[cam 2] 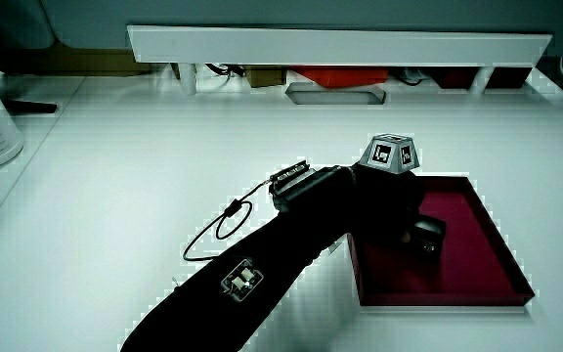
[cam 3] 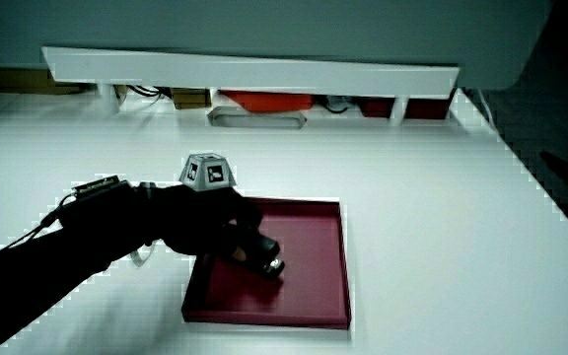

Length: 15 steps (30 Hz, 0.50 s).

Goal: Pick stapper from plate

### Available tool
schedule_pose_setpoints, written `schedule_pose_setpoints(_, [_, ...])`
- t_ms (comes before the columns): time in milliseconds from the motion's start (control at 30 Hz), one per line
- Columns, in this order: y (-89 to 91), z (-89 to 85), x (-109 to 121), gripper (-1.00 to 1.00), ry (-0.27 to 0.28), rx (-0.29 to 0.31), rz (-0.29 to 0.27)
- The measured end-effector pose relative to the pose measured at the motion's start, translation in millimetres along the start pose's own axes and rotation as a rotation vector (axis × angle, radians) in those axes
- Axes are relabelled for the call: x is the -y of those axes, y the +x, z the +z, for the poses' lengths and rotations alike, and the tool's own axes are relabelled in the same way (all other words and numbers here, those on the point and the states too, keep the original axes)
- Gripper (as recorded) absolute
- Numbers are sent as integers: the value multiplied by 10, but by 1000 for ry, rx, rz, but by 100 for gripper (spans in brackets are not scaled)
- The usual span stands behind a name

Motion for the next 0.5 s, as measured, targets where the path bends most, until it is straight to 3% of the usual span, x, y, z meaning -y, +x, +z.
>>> schedule_pose_setpoints(100, [16,141,146,100,37,-4,14])
schedule_pose_setpoints(167, [-42,171,191,100,70,-30,-37])
schedule_pose_setpoints(233, [-98,205,266,100,68,39,-3])
schedule_pose_setpoints(267, [-116,248,307,100,101,-27,-60])
schedule_pose_setpoints(300, [-176,243,358,100,94,105,15])
schedule_pose_setpoints(333, [-140,348,438,100,108,-29,-46])
schedule_pose_setpoints(400, [-167,409,576,100,101,5,25])
schedule_pose_setpoints(433, [-164,453,630,100,144,-27,-19])
schedule_pose_setpoints(467, [-221,435,657,100,139,30,8])
schedule_pose_setpoints(500, [-233,474,702,100,157,-49,-41])
